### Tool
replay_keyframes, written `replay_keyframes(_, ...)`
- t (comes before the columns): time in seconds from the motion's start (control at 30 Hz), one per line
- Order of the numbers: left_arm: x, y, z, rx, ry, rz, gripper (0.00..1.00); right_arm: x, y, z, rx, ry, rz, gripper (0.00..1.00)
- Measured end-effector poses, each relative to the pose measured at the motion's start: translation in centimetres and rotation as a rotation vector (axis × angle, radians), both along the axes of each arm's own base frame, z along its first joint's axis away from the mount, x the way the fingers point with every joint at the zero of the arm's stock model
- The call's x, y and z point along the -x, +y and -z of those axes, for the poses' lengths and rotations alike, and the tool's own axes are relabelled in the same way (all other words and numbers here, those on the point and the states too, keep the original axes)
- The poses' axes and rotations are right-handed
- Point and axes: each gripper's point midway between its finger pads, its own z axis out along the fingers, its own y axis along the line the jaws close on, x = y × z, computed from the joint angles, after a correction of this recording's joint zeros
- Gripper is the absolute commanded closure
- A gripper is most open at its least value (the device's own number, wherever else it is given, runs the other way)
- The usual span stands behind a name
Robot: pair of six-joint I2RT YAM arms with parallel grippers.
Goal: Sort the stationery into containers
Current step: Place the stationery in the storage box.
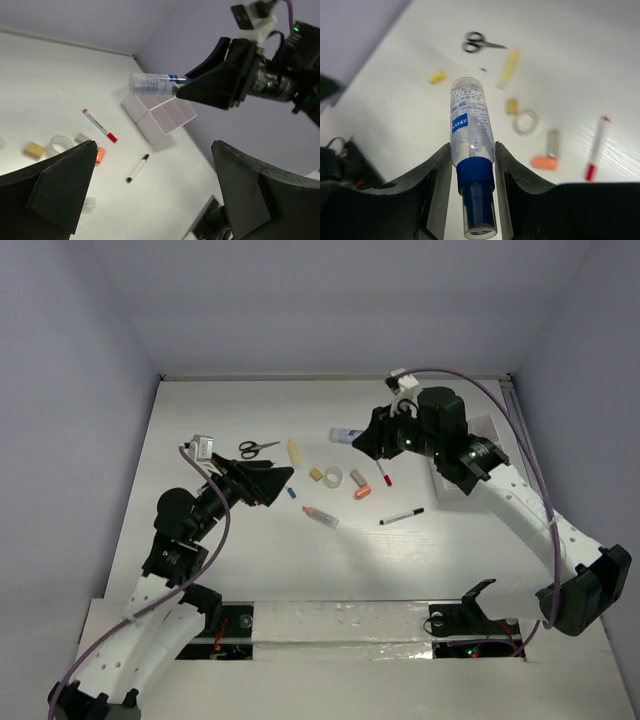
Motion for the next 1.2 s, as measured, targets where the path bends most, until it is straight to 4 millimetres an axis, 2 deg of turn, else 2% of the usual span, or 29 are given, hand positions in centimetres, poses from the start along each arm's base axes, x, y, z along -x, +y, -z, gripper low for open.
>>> replay_keyframes(0.13, 0.8, 0.5, -2.6, -0.114, -0.076, -0.008, 0.01, -3.6, -6.2, 1.6, 0.115, 0.095, 0.220, 0.90)
replay_keyframes(0.2, 1.7, 0.2, -2.9, -0.180, -0.112, 0.014, 0.01, -5.5, -10.0, 2.3, 0.182, 0.138, 0.359, 0.89)
replay_keyframes(0.4, 4.7, -0.3, -0.4, -0.336, -0.139, 0.089, 0.01, -9.5, -21.2, 3.6, 0.377, 0.276, 0.711, 0.88)
replay_keyframes(0.43, 5.2, -0.2, -0.2, -0.346, -0.146, 0.095, 0.01, -9.8, -22.5, 3.6, 0.399, 0.290, 0.747, 0.88)
replay_keyframes(0.5, 6.1, -0.2, -0.1, -0.355, -0.163, 0.112, 0.01, -10.4, -25.7, 5.0, 0.441, 0.360, 0.824, 0.88)
replay_keyframes(0.6, 7.1, -0.2, -0.4, -0.352, -0.189, 0.122, 0.01, -10.6, -29.3, 6.6, 0.498, 0.449, 0.906, 0.88)
replay_keyframes(0.67, 7.4, -0.2, -0.4, -0.353, -0.194, 0.126, 0.01, -10.3, -30.9, 7.5, 0.525, 0.497, 0.941, 0.87)
replay_keyframes(0.8, 7.8, -0.2, -0.2, -0.359, -0.191, 0.128, 0.01, -9.2, -32.3, 8.5, 0.547, 0.564, 0.960, 0.87)
replay_keyframes(1.0, 8.0, -0.2, 0.0, -0.365, -0.188, 0.129, 0.01, -9.5, -32.7, 8.1, 0.548, 0.569, 0.969, 0.87)
replay_keyframes(1.2, 8.1, 0.0, 0.1, -0.366, -0.186, 0.120, 0.01, -9.8, -33.1, 9.5, 0.565, 0.605, 0.971, 0.87)
